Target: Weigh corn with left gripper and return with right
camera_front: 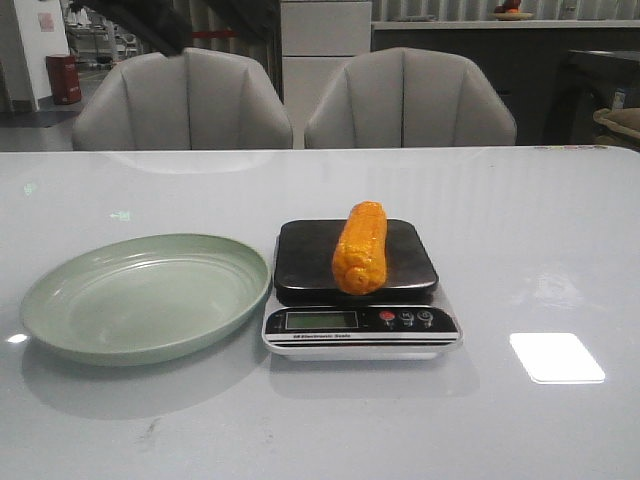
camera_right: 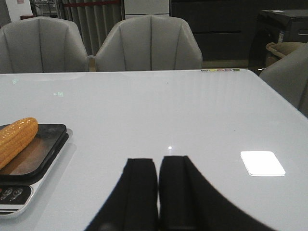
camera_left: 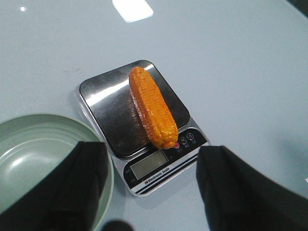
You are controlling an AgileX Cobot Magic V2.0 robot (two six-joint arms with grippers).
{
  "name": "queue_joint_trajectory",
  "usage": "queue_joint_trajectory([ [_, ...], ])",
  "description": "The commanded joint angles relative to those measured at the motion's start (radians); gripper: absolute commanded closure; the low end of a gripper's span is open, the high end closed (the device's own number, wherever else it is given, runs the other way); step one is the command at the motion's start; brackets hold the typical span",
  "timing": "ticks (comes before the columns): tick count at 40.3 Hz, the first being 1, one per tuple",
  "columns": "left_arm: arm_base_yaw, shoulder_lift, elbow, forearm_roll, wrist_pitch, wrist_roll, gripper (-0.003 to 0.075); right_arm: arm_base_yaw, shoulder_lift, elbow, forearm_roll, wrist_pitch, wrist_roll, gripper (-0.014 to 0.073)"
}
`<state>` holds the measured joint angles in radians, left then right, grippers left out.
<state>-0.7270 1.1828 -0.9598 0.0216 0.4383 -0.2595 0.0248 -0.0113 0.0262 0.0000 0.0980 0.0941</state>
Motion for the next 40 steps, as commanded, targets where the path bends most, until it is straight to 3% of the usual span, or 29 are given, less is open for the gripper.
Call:
queue_joint_trajectory([
  [1,-0.006,-0.148,0.046,0.024,-0.067,-0.004,0.0263,-0.006,-0.019,0.004,-0.012,-0.084,-0.007,0.0401],
  [19,-0.006,-0.748,0.365,0.139,-0.049,0.004,0.0263,-0.006,-0.018,0.004,-0.012,-0.084,-0.007,0.0401],
  [30,-0.006,-1.087,0.493,0.14,0.114,0.106,0.0267,-0.006,-0.018,0.004,-0.012,-0.084,-0.007,0.0401],
  [34,-0.006,-1.18,0.509,0.136,0.115,0.106,0.0349,-0.006,-0.018,0.004,-0.012,-0.084,-0.007,0.0401],
  [39,-0.006,-1.206,0.511,0.136,0.118,0.106,0.0617,-0.006,-0.018,0.004,-0.012,-0.085,-0.007,0.0401],
  [40,-0.006,-1.203,0.512,0.136,0.118,0.106,0.0611,-0.006,-0.018,0.004,-0.012,-0.085,-0.007,0.0401],
])
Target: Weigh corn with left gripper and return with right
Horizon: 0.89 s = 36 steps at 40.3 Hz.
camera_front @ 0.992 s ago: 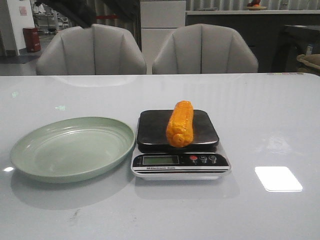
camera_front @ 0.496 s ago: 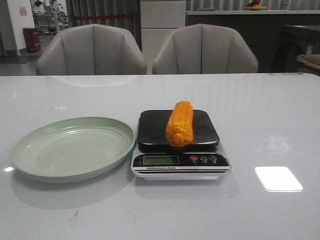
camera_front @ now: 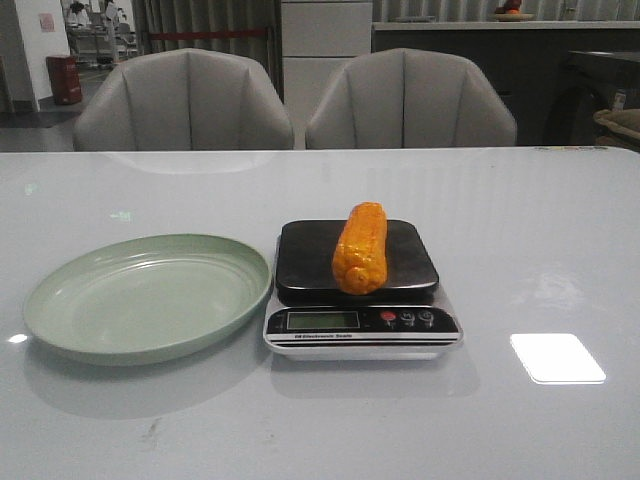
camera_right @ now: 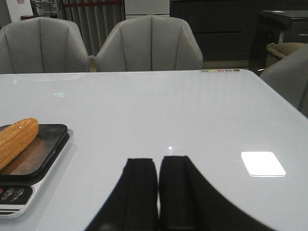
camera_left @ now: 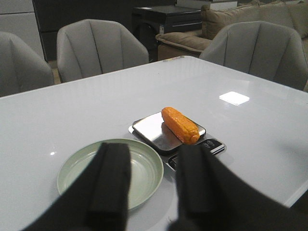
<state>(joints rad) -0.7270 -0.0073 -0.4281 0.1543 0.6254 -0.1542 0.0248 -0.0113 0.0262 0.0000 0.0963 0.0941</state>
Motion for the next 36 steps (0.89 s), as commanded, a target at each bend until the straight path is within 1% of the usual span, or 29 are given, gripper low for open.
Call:
queue_joint_trajectory([
  [1,-0.006,-0.013,-0.016,0.003,-0.073,0.0,0.0593,-0.006,-0.018,0.004,-0.012,-0.083,-0.007,0.0401],
  [2,-0.006,-0.013,-0.014,0.003,-0.078,0.0,0.0582,-0.006,-0.018,0.004,-0.012,-0.083,-0.007,0.0401],
  [5,-0.006,-0.013,-0.006,0.003,-0.1,0.0,0.0587,-0.006,-0.018,0.003,-0.012,-0.09,-0.007,0.0401],
  [8,-0.006,-0.013,-0.005,0.003,-0.106,0.0,0.0587,-0.006,-0.018,0.003,-0.012,-0.142,-0.007,0.0401],
  [12,-0.006,-0.013,-0.005,0.007,-0.108,0.0,0.0587,-0.006,-0.018,0.001,-0.011,-0.264,-0.007,0.0401],
  [14,-0.006,-0.013,-0.005,0.011,-0.108,0.0,0.0587,-0.006,-0.017,-0.017,-0.011,-0.267,-0.006,0.0401],
  [20,-0.006,-0.013,-0.005,0.031,-0.102,0.0,0.0587,-0.006,0.034,-0.107,-0.011,-0.234,-0.006,0.0401],
  [30,-0.006,-0.013,-0.005,0.033,-0.102,0.0,0.0587,-0.006,0.262,-0.339,-0.011,-0.005,-0.006,0.0401],
  [36,-0.006,-0.013,-0.005,0.033,-0.102,0.0,0.0587,-0.006,0.368,-0.387,-0.011,0.002,-0.006,0.0401],
])
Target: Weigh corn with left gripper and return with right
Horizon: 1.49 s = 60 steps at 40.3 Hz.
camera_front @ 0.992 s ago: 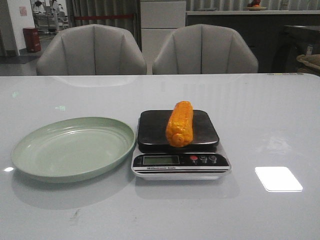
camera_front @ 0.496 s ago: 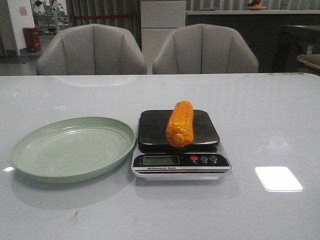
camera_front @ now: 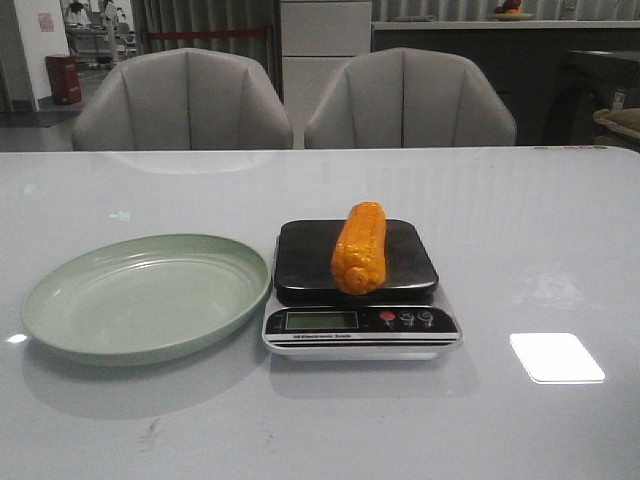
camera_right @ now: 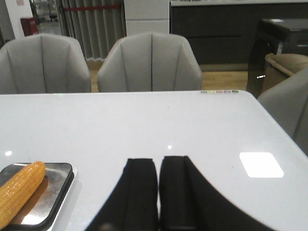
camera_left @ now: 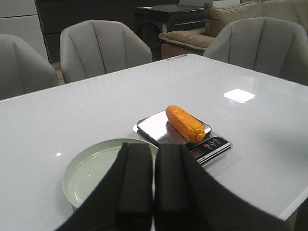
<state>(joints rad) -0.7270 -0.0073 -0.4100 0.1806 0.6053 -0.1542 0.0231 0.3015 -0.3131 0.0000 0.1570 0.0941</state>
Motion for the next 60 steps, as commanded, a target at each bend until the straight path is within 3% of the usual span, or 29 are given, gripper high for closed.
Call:
queue_joint_trajectory([
  [1,-0.006,-0.013,-0.023,0.008,-0.082,0.0,0.0587,-0.005,0.065,-0.047,-0.011,-0.058,-0.006,0.0401],
  [16,-0.006,-0.013,-0.023,0.013,-0.082,0.0,0.0587,-0.004,0.095,-0.045,0.0,-0.011,-0.006,0.0377],
  [22,-0.006,-0.013,-0.023,0.013,-0.082,0.0,0.0587,0.009,0.095,-0.045,0.047,-0.012,-0.006,0.0202],
  [30,-0.006,-0.013,-0.023,0.013,-0.082,0.0,0.0587,0.103,0.126,-0.047,0.044,-0.072,-0.007,-0.0027],
  [40,-0.006,-0.013,-0.023,0.013,-0.082,0.0,0.0587,0.238,0.293,-0.154,0.042,-0.029,-0.007,-0.002],
  [50,-0.006,-0.013,-0.023,0.013,-0.082,0.0,0.0587,0.442,0.573,-0.418,0.093,0.227,-0.004,-0.002],
  [60,-0.006,-0.013,-0.023,0.013,-0.082,0.0,0.0587,0.52,0.894,-0.677,0.1,0.377,0.155,-0.0018],
])
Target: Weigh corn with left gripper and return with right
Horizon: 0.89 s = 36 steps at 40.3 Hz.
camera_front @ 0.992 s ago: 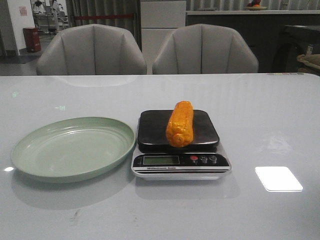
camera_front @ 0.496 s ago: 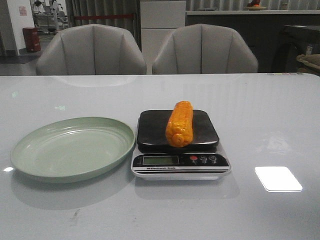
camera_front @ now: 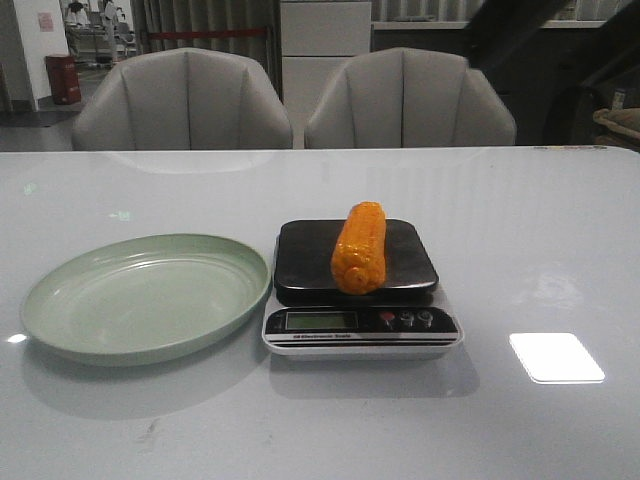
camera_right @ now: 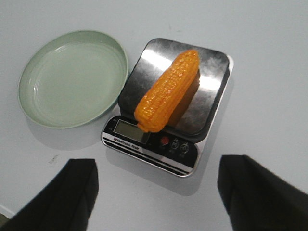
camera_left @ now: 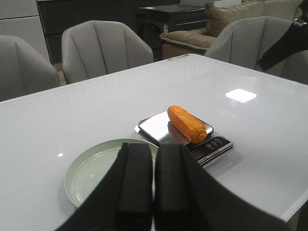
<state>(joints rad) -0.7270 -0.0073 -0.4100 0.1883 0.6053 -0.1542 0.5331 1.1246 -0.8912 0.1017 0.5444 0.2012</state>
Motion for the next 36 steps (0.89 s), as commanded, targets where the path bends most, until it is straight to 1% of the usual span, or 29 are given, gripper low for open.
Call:
queue_joint_trajectory([
  [1,-0.006,-0.013,-0.023,0.006,-0.082,0.0,0.0587,0.014,0.105,-0.125,-0.003,0.003,0.06,-0.0018],
  [6,-0.006,-0.013,-0.023,0.006,-0.082,0.0,0.0587,0.03,0.238,-0.245,-0.028,0.063,0.124,-0.0018],
  [9,-0.006,-0.013,-0.023,0.006,-0.082,0.0,0.0587,0.045,0.324,-0.318,-0.069,0.107,0.209,-0.0018],
  [14,-0.006,-0.013,-0.023,0.006,-0.082,0.0,0.0587,0.079,0.447,-0.432,-0.185,0.194,0.379,-0.0018],
  [18,-0.006,-0.013,-0.023,0.006,-0.082,0.0,0.0587,0.118,0.544,-0.516,-0.246,0.255,0.477,-0.0018],
  [21,-0.006,-0.013,-0.023,0.006,-0.082,0.0,0.0587,0.136,0.602,-0.577,-0.253,0.291,0.513,-0.0018],
  [28,-0.006,-0.013,-0.023,0.006,-0.082,0.0,0.0587,0.14,0.718,-0.684,-0.253,0.391,0.586,-0.0018],
  [36,-0.006,-0.013,-0.023,0.006,-0.082,0.0,0.0587,0.137,0.787,-0.744,-0.254,0.44,0.611,-0.0018],
])
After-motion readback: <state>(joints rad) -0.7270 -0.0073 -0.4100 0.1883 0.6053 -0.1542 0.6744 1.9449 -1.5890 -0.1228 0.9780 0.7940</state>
